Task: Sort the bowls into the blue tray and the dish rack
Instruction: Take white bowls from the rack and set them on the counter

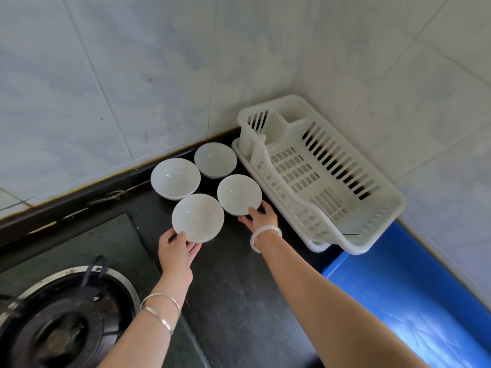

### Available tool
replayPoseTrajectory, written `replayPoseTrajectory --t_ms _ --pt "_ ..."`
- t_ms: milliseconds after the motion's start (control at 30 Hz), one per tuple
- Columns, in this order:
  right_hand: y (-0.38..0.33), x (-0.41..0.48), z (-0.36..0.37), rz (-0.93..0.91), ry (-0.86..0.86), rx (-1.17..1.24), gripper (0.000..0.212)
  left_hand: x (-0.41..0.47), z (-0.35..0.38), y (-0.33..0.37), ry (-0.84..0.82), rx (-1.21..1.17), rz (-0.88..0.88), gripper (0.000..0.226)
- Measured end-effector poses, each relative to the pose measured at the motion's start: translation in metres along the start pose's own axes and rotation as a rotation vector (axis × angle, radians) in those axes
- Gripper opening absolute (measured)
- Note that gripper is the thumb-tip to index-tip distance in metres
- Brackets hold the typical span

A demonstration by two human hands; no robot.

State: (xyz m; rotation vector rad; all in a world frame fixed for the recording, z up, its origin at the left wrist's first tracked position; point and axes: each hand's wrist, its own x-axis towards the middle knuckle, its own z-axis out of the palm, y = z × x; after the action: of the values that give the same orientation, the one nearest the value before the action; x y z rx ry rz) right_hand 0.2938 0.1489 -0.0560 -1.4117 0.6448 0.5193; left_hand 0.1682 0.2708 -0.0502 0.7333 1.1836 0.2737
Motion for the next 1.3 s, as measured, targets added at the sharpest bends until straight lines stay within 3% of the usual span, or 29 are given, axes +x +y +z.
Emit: replayPoseTrajectory --t_ms 367,600,767,933,1100,1300 --pt "-0.004 -0.002 0.003 0.037 -0.021 0.009 0.051 -0.001 0.0 -0.003 0.013 -0.027 0.038 0.03" --pt "-0.007 -0.023 -0.013 0.011 -0.112 -0.151 0.044 -0.017 -0.004 -0.018 0.027 -0.04 0.135 0.025" --pt "-0.01 -0.064 -0.057 -0.043 -0.153 -0.129 0.034 -0.037 -0.013 -0.034 -0.011 0.024 0.159 0.037" --pt "-0.005 -0.119 -0.142 -0.123 -0.198 -0.211 0.02 -0.083 -0.012 -0.068 -0.191 0.181 0.119 0.028" --pt "0.021 -0.158 -0.246 -0.213 0.028 -0.405 0.018 -0.14 0.001 -0.124 -0.476 0.551 0.132 0.021" --pt "0.07 -0.188 -0.345 -0.205 0.363 -0.714 0.016 -0.19 0.013 -0.188 -0.725 1.094 0.375 0.027"
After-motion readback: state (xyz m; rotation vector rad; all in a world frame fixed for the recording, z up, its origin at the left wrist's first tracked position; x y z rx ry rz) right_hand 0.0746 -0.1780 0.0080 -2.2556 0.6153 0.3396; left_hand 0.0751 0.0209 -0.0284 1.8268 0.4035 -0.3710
